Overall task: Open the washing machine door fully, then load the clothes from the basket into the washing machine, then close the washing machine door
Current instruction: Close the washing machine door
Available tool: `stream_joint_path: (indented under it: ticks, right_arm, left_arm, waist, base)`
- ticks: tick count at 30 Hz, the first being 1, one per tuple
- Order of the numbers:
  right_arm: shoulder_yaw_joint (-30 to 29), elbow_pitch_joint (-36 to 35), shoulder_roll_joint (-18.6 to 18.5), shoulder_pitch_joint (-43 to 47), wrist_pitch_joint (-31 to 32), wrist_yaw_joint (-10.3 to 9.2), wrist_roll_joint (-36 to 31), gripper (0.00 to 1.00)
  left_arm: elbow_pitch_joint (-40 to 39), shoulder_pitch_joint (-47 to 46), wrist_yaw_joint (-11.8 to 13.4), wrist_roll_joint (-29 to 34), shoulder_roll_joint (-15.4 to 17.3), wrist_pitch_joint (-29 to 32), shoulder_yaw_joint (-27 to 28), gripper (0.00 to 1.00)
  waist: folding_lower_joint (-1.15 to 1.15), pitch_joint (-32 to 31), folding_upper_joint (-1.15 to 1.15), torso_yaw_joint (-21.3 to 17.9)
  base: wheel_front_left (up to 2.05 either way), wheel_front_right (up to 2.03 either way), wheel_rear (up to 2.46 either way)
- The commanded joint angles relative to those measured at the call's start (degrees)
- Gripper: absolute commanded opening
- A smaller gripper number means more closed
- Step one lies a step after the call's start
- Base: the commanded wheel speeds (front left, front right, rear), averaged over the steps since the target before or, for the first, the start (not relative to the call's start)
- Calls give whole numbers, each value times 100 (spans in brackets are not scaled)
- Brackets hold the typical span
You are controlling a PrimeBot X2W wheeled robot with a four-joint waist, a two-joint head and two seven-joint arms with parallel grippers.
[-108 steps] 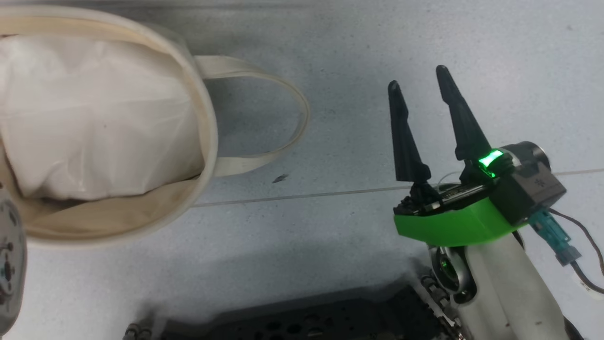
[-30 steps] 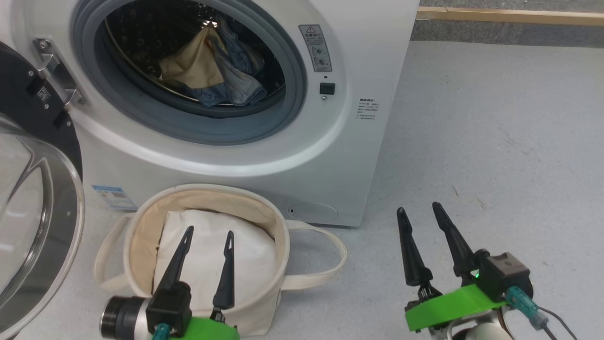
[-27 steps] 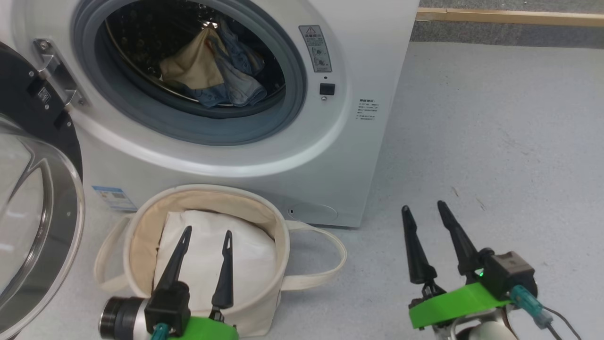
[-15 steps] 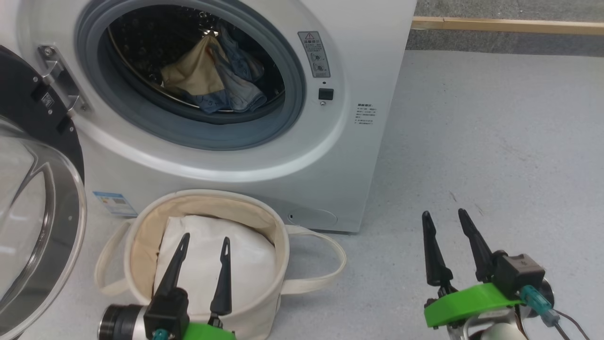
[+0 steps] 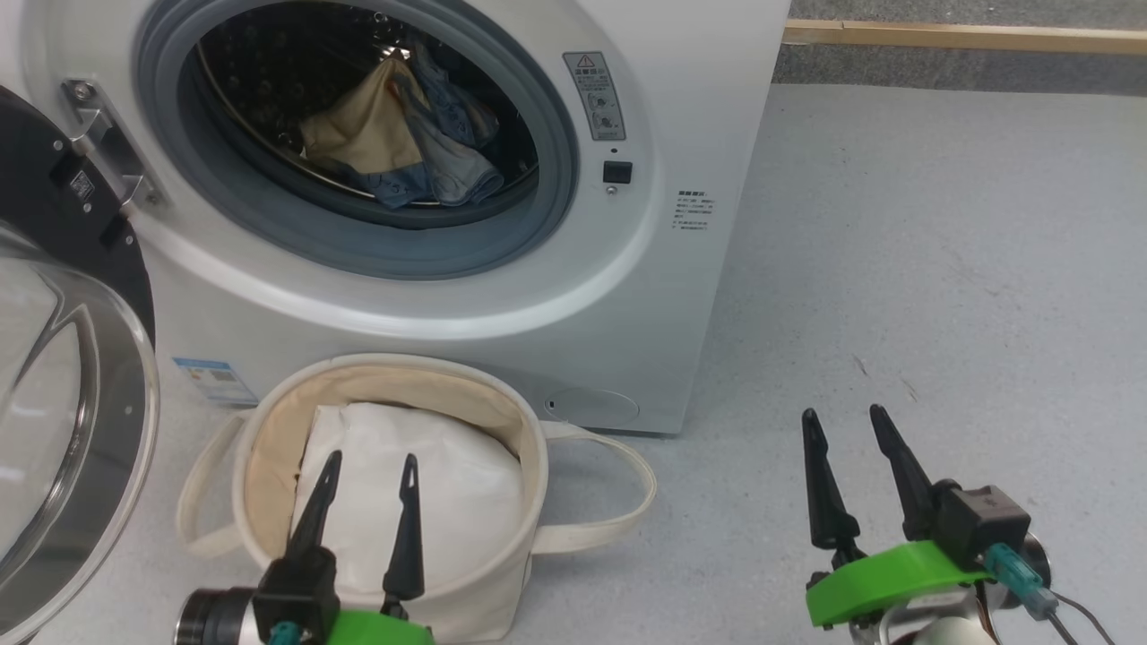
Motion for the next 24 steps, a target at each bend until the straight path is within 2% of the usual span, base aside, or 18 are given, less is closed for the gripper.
stream_joint_path:
  ticks: [1, 5, 10, 20, 24]
  right_arm:
    - [112, -153, 8, -116, -28, 1, -23, 100]
    - [94, -106, 8, -119, -28, 1, -46, 100]
    - [121, -92, 8, -124, -28, 1, -43, 100]
    - [167, -66, 8, -103, -28, 1, -44, 100]
    - [197, -49, 8, -95, -28, 1, -30, 100]
  left_arm:
    - [-149, -137, 37, -56, -31, -26, 208, 100]
    - [-115, -167, 56, -152, -33, -26, 233, 100]
    - [-118, -177, 71, -205, -34, -26, 208, 100]
    - [-114, -123, 110, -102, -34, -26, 154, 100]
    - [-181, -140, 182, 195, -10, -26, 96, 100]
  waist:
    - [0, 2, 0, 0]
    - [0, 18, 0, 4]
    - [0, 30, 0, 12]
    - [0, -4, 0, 4]
    - [0, -4, 0, -3]
  base:
    - [-18, 17, 1]
    - [-55, 35, 19]
    - [-144, 68, 76]
    - [-228, 151, 77]
    - [-224, 190, 34]
